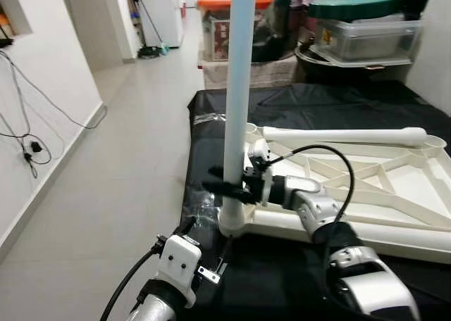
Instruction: Building children table
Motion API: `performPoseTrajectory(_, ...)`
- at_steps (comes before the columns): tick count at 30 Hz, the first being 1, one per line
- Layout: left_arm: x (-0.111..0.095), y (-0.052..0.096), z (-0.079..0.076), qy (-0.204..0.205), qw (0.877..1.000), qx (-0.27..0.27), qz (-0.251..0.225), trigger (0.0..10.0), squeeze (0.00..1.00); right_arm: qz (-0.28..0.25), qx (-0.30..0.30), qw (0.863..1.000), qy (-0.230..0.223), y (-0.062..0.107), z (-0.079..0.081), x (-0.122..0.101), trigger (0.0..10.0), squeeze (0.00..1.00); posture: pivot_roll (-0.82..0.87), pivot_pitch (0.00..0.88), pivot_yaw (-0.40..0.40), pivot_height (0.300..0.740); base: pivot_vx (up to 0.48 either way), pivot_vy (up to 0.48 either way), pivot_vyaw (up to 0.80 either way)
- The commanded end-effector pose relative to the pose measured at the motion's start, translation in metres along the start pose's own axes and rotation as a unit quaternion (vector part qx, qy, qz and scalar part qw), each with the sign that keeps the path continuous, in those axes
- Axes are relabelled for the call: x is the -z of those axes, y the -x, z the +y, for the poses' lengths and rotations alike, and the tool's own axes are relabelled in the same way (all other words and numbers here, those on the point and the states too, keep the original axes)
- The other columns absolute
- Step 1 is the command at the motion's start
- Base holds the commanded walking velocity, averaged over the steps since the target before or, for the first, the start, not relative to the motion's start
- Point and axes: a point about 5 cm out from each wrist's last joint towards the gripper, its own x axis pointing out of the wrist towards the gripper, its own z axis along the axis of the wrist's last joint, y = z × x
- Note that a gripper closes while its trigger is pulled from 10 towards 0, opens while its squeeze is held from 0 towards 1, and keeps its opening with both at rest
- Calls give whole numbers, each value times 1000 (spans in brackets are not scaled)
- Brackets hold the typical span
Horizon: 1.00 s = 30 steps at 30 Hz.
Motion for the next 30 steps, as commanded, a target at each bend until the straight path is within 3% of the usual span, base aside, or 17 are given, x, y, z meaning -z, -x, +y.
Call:
performPoseTrajectory(1,5,3,1,-2,1000,-2,11,10000,0,-5,134,991,-21,6,-18,2,0,0,-25,0,22,740,0,0,0)
performPoseTrajectory(2,5,3,1,-2,1000,-2,11,10000,0,-17,247,969,-20,14,-30,2,0,0,-29,0,23,740,0,0,0)
performPoseTrajectory(3,5,3,1,-1,1000,-1,11,10000,0,-17,346,938,-12,25,-39,3,0,0,-29,0,23,740,0,0,0)
performPoseTrajectory(4,6,2,1,-1,1000,0,12,10000,0,-24,420,907,7,36,-44,2,0,0,-29,0,23,740,0,0,0)
performPoseTrajectory(5,6,2,1,-1,1000,0,12,10000,0,-31,463,886,8,44,-45,2,0,0,-29,0,23,740,0,0,0)
performPoseTrajectory(8,6,2,1,-1,1000,0,12,10000,0,-32,485,874,6,48,-45,2,0,0,-29,0,23,740,0,0,0)
performPoseTrajectory(9,6,2,1,-1,1000,0,12,10000,0,-33,510,859,-6,53,-43,4,0,0,-29,0,23,740,0,0,0)
performPoseTrajectory(11,6,2,1,-1,1000,0,12,10000,0,-28,534,845,-26,54,-34,12,0,0,-36,0,25,740,0,0,0)
performPoseTrajectory(15,5,1,2,-1,1000,-1,11,10000,0,-27,550,834,-42,46,-23,17,0,0,-28,0,23,740,0,0,0)
performPoseTrajectory(19,5,1,3,-1,1000,-1,12,10000,0,-30,554,831,-36,39,-19,14,0,0,-10,0,32,740,0,0,0)
performPoseTrajectory(20,5,1,3,-1,1000,-1,11,10000,0,-39,527,848,-45,31,-18,13,3529,0,-10,0,32,740,0,0,0)
performPoseTrajectory(22,5,1,3,-2,1000,-1,11,10000,0,-44,521,851,-53,28,-15,12,3529,0,-10,0,32,740,0,0,0)
performPoseTrajectory(23,5,1,3,-2,1000,-2,11,10000,0,-53,502,862,-44,23,-11,8,10000,0,-2,0,25,740,0,0,0)
performPoseTrajectory(24,5,1,4,-2,1000,-3,11,10000,0,-63,484,872,-37,20,-9,4,10000,1000,-2,0,25,740,0,0,0)
performPoseTrajectory(27,5,1,4,-2,1000,-4,11,10000,0,-77,458,885,-17,18,-6,-2,10000,1000,-2,0,25,740,0,0,0)
performPoseTrajectory(30,5,1,4,-2,1000,-4,11,10000,0,-77,458,885,-17,18,-6,-2,10000,1000,-2,0,25,740,0,0,0)
